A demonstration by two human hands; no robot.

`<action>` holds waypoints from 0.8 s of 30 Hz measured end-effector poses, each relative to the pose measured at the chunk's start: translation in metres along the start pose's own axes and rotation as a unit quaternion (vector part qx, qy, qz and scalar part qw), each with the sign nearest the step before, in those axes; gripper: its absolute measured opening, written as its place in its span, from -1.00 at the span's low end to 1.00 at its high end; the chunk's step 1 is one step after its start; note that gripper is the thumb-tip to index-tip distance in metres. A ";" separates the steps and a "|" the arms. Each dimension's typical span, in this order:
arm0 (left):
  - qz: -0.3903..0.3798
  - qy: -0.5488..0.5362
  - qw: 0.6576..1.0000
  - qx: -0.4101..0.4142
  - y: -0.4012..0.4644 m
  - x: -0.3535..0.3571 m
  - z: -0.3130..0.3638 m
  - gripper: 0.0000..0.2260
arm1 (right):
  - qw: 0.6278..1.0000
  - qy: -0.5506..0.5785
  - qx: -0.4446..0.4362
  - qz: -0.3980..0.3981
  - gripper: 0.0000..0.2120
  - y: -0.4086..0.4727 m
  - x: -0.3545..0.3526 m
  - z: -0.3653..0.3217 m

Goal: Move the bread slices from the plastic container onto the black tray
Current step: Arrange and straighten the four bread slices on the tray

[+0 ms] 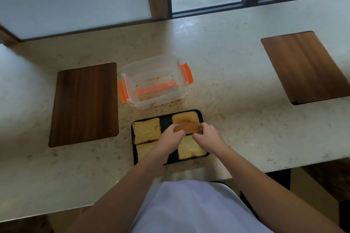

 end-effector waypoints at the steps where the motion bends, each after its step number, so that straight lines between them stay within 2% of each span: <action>1: 0.001 -0.001 1.000 -0.001 0.000 -0.001 0.000 -0.43 | 1.000 -0.006 0.000 -0.001 -0.51 0.000 -0.001 0.000; 5: 0.016 -0.007 1.000 -0.005 -0.001 -0.016 -0.013 -0.49 | 0.999 -0.048 -0.003 -0.003 -0.52 -0.003 -0.001 -0.008; 7: 0.027 -0.005 1.000 -0.007 -0.001 -0.027 -0.024 -0.52 | 0.995 -0.091 -0.020 0.023 -0.51 -0.004 -0.002 -0.015; 9: 0.059 -0.013 0.998 0.000 -0.001 -0.045 -0.033 -0.55 | 0.994 -0.081 -0.051 0.047 -0.55 -0.006 0.000 -0.027; 12: 0.141 -0.023 0.990 0.001 0.000 -0.082 -0.047 -0.60 | 0.996 -0.010 -0.087 -0.012 -0.53 -0.009 0.025 -0.047; 15: 0.183 -0.033 0.982 -0.027 -0.001 -0.108 -0.065 -0.59 | 0.992 0.024 -0.087 -0.086 -0.47 -0.013 0.057 -0.060; 18: 0.187 -0.031 0.981 -0.043 -0.001 -0.118 -0.077 -0.51 | 0.990 0.041 -0.069 -0.112 -0.42 -0.016 0.080 -0.068; 24: 0.177 -0.016 0.984 -0.033 0.001 -0.123 -0.077 -0.48 | 0.987 0.057 -0.043 -0.141 -0.34 -0.020 0.101 -0.078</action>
Point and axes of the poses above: each hand's wrist, its own y-axis towards the middle knuckle, its own x-axis out of the palm, z = x × y, the point moved 8 cm from there along y, towards the middle knuckle, and after that the axes turned 10 degrees about z, right-handed, at the moved point
